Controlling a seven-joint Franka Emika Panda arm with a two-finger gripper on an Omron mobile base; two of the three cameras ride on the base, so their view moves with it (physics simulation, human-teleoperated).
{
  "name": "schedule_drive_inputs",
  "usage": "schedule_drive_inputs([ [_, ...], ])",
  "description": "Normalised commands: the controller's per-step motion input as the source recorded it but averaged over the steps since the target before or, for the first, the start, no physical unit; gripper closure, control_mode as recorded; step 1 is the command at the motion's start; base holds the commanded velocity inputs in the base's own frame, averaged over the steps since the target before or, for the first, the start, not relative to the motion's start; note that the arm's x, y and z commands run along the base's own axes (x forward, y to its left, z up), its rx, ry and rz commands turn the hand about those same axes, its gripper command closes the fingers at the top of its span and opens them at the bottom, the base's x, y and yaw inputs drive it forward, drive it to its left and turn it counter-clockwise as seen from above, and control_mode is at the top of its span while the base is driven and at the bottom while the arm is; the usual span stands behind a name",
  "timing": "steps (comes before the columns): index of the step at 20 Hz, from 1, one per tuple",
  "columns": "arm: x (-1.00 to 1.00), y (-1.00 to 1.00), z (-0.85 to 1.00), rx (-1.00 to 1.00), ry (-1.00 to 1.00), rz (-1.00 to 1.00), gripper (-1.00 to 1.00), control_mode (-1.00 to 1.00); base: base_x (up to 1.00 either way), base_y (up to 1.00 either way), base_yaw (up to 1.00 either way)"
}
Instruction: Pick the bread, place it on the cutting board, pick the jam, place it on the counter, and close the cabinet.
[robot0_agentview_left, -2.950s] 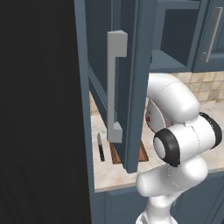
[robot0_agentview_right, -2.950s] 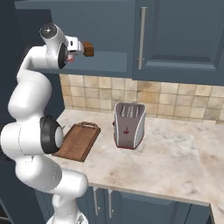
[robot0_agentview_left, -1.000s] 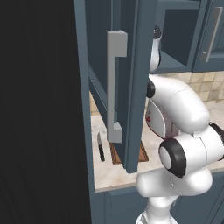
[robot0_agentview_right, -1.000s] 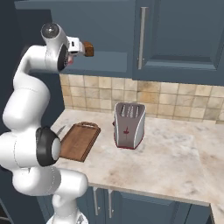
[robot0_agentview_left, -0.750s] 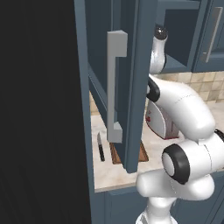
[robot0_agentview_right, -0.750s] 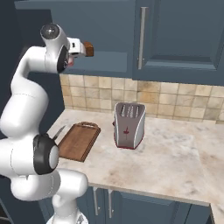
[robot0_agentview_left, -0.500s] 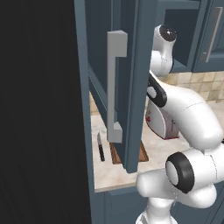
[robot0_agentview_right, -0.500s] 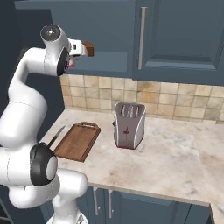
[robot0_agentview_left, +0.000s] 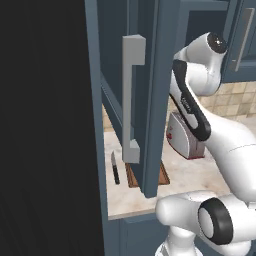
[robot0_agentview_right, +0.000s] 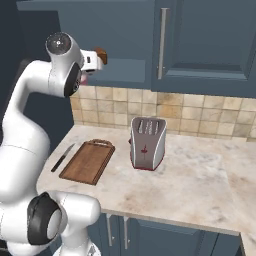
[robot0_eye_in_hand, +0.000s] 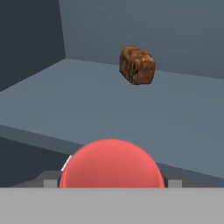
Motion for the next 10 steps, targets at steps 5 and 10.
schedule_drive_inputs([
  [5,-0.65,-0.43,0.0,0.0,0.0,0.0,1.0,-1.0,0.0,0.0,0.0],
  [10,-0.58,-0.3,0.0,0.0,0.0,0.0,1.0,-1.0,0.0,0.0,0.0],
])
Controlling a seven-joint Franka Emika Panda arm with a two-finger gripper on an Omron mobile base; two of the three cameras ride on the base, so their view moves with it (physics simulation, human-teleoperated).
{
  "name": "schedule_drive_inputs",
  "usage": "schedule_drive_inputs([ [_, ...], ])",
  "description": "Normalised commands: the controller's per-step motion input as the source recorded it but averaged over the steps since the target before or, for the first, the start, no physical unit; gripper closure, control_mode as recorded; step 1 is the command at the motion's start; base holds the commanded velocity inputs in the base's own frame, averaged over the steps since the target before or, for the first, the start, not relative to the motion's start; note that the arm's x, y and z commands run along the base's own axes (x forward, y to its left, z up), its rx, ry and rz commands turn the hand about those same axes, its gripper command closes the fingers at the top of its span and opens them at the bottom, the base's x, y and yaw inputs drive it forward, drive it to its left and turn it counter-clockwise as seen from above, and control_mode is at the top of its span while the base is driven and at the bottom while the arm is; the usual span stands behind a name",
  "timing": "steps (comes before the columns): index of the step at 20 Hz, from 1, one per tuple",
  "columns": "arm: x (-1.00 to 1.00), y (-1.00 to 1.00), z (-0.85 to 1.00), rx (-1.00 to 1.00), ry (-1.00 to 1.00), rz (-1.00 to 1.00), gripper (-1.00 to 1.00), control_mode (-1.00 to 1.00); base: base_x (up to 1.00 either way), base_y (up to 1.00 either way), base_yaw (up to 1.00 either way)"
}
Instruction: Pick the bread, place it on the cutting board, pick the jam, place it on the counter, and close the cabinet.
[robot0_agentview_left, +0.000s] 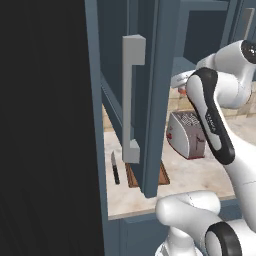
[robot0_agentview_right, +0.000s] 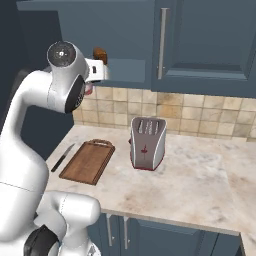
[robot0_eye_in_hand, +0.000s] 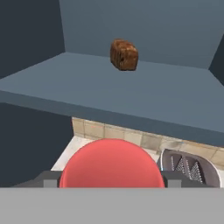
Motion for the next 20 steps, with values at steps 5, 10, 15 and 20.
schedule_drive_inputs([
  [5,-0.34,-0.18,0.0,0.0,0.01,-0.02,1.0,-1.0,0.0,0.0,0.0],
  [10,-0.3,-0.2,-0.06,0.0,0.01,0.0,1.0,-1.0,0.0,0.0,0.0],
  [15,-0.24,-0.29,-0.23,-0.01,0.0,-0.01,1.0,-1.0,0.0,0.0,0.0],
  [20,-0.2,-0.3,-0.29,-0.04,0.0,0.0,1.0,-1.0,0.0,0.0,0.0],
])
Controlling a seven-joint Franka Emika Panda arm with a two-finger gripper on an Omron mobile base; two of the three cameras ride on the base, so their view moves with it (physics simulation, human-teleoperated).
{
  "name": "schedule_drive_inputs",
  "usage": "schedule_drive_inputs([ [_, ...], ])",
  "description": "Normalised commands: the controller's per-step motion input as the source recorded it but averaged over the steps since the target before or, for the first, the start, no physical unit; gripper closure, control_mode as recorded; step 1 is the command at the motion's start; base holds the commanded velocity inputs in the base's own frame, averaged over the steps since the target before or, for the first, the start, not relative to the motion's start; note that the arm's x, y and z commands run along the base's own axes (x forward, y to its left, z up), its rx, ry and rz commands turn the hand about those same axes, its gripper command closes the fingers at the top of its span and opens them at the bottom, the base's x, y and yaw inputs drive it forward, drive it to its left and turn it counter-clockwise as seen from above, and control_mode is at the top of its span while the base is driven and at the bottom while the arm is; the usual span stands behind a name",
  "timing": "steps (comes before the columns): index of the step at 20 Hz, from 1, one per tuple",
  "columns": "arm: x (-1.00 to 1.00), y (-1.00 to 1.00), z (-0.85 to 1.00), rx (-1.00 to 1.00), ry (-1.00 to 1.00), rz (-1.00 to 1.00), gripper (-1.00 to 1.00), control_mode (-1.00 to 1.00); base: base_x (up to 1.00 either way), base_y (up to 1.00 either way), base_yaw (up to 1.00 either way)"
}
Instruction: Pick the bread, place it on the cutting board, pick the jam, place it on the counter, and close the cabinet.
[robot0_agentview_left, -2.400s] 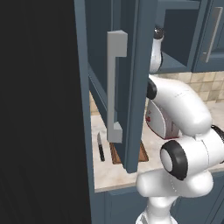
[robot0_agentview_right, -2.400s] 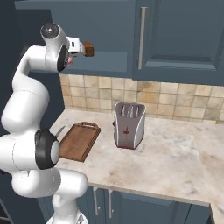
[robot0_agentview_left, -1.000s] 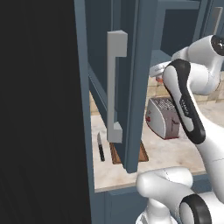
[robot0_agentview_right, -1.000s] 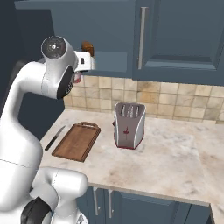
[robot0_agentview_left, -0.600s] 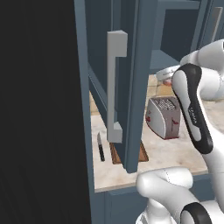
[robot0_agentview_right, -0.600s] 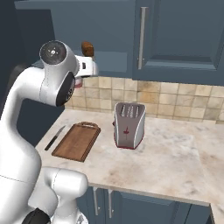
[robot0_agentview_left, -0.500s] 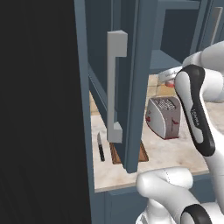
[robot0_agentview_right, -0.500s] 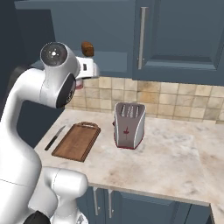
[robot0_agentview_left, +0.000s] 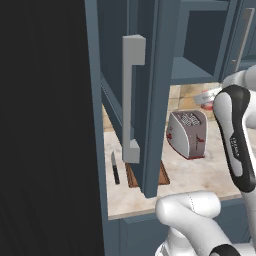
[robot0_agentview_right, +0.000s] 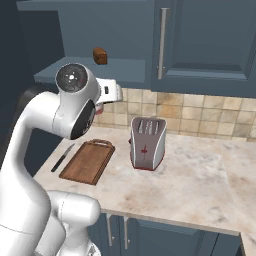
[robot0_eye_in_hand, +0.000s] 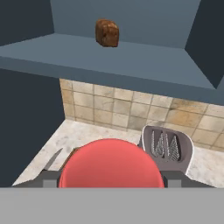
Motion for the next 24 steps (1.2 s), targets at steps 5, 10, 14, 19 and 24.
schedule_drive_inputs([
  [5,-0.19,-0.24,-0.35,-0.04,0.0,-0.02,1.0,-1.0,0.0,0.0,0.0],
  [10,-0.14,-0.16,-0.32,-0.02,0.0,-0.04,1.0,-1.0,0.0,0.0,0.0],
  [14,-0.07,-0.18,-0.32,0.0,0.0,-0.1,1.0,-1.0,0.0,0.0,0.0],
  [19,0.0,-0.19,-0.3,-0.02,0.0,-0.11,1.0,-1.0,0.0,0.0,0.0],
  [24,0.0,-0.22,-0.21,-0.01,0.0,-0.09,1.0,-1.0,0.0,0.0,0.0],
])
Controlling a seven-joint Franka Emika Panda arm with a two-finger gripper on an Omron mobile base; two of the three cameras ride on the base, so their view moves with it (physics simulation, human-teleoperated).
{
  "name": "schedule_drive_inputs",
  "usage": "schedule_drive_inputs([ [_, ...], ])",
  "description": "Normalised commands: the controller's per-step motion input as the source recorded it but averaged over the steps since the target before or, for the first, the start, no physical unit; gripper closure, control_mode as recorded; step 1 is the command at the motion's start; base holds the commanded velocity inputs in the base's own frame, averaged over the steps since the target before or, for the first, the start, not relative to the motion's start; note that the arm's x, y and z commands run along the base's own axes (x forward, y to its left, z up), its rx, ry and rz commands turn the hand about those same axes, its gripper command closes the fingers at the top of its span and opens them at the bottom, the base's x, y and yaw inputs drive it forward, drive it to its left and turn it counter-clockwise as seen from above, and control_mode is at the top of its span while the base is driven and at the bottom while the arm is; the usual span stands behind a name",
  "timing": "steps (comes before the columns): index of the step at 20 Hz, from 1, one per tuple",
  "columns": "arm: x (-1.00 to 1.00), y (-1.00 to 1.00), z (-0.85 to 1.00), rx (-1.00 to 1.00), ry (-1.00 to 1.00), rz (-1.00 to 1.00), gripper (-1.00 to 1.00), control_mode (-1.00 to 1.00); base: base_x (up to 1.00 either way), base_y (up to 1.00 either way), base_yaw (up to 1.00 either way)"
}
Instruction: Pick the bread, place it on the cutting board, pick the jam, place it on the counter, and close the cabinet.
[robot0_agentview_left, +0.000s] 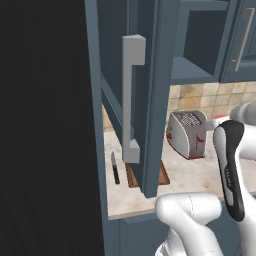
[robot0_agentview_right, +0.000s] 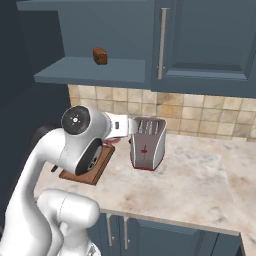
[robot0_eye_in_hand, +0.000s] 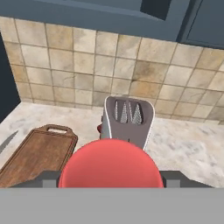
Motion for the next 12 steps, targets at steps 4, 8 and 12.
schedule_drive_inputs([
  [4,0.0,-0.22,-0.16,-0.01,0.0,-0.05,1.0,-1.0,0.0,0.0,0.0],
  [8,0.0,-0.14,-0.21,-0.03,0.0,-0.07,1.0,-1.0,0.0,0.0,0.0],
  [12,0.04,-0.13,-0.14,-0.02,0.0,-0.09,1.0,-1.0,0.0,0.0,0.0],
])
